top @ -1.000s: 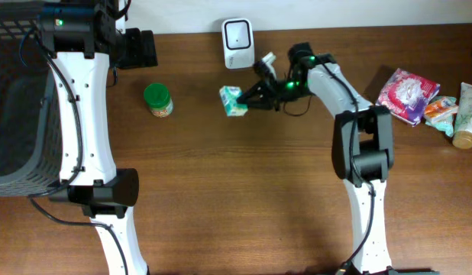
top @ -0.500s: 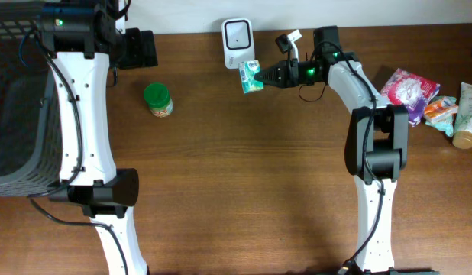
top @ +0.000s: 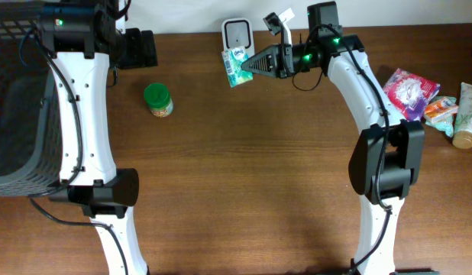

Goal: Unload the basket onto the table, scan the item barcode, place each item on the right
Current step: 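Lift the mint pack and hold it at the scanner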

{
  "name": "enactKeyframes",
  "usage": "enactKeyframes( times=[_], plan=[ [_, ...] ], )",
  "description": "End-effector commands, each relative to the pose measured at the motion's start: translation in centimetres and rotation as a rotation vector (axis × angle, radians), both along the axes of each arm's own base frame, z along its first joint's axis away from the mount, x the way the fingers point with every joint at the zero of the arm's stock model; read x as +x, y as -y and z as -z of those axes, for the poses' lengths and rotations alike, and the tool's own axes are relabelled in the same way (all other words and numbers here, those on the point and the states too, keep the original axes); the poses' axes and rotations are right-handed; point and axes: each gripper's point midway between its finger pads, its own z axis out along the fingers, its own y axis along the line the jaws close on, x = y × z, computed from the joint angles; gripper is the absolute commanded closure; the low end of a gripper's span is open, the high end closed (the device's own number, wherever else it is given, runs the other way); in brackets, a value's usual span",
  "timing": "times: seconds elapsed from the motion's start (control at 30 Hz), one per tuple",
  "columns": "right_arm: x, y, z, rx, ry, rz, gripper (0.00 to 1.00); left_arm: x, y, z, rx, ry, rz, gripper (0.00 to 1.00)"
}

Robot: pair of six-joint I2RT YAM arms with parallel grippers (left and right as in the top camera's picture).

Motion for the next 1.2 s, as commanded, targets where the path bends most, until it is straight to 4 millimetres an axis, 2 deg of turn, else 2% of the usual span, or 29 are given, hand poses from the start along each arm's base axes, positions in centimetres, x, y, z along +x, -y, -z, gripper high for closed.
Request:
enactKeyframes(
  times=[0.0, 0.03, 0.07, 0.1, 0.17, 0.23, 0.33, 0.47, 0.5, 0.6, 0.7, 0.73, 0.8, 0.83, 0.87, 0.93, 1.0, 1.17],
  plan=[
    [0.4, 0.2, -1.0, -0.044, 0.038, 0.043, 0.96, -0.2, -0.4, -0.8, 0.008, 0.022, -0.004, 0.01],
    [1.6, 0.4, 0.8, -0.147, -0.013, 0.123, 0.96, -0.2, -0.4, -0.8, 0.008, 0.022, -0.004, 0.01],
    [3.1, 1.0, 3.7, -0.309, -0.084, 0.246, 0.96, -0.2, -0.4, -0.8, 0.008, 0.022, -0.004, 0.01],
    [4.3, 2.5, 7.3, -0.523, -0.140, 0.387, 0.96, -0.2, -0.4, -0.8, 0.008, 0.022, -0.004, 0.01],
    [4.5, 4.2, 10.2, -0.717, -0.172, 0.488, 0.96, -0.2, -0.4, -0.8, 0.008, 0.022, -0.004, 0.01],
    [4.5, 8.4, 13.8, -1.056, -0.174, 0.650, 0.96, -0.2, -0.4, -0.8, 0.008, 0.022, -0.004, 0.01],
    [4.7, 12.7, 14.9, -1.349, -0.097, 0.801, 0.96, -0.2, -0.4, -0.8, 0.008, 0.022, -0.004, 0.01],
    [6.4, 17.2, 13.6, -1.586, 0.072, 0.948, 0.96, -0.2, -0.4, -0.8, 0.008, 0.022, -0.004, 0.01],
    [7.0, 17.5, 13.2, -1.600, 0.111, 0.963, 0.96, -0.2, -0.4, -0.8, 0.008, 0.022, -0.004, 0.01],
    [9.8, 16.5, 11.5, -1.553, 0.282, 0.975, 0.96, -0.2, -0.4, -0.8, 0.008, 0.022, -0.004, 0.01],
    [12.6, 14.1, 8.7, -1.432, 0.404, 1.072, 0.96, -0.2, -0.4, -0.8, 0.008, 0.022, -0.004, 0.01],
    [14.2, 12.1, 6.7, -1.375, 0.540, 1.079, 0.96, -0.2, -0.4, -0.8, 0.008, 0.022, -0.004, 0.01],
    [15.4, 9.6, 4.7, -1.328, 0.701, 1.057, 0.96, -0.2, -0.4, -0.8, 0.008, 0.022, -0.004, 0.01],
    [15.8, 8.0, 3.7, -1.304, 0.801, 1.016, 0.96, -0.2, -0.4, -0.8, 0.008, 0.022, -0.004, 0.01],
    [16.1, 5.6, 2.6, -1.254, 0.910, 0.971, 0.96, -0.2, -0.4, -0.8, 0.008, 0.022, -0.004, 0.01],
    [16.2, 3.1, 1.4, -1.197, 1.013, 0.930, 0.96, -0.2, -0.4, -0.8, 0.008, 0.022, -0.004, 0.01],
    [16.1, 1.3, 2.1, -1.146, 1.030, 0.887, 0.96, -0.2, -0.4, -0.8, 0.008, 0.022, -0.004, 0.01],
    [17.6, 0.1, 8.0, -1.153, 1.006, 0.841, 0.96, -0.2, -0.4, -0.8, 0.008, 0.022, -0.004, 0.01]
  ],
)
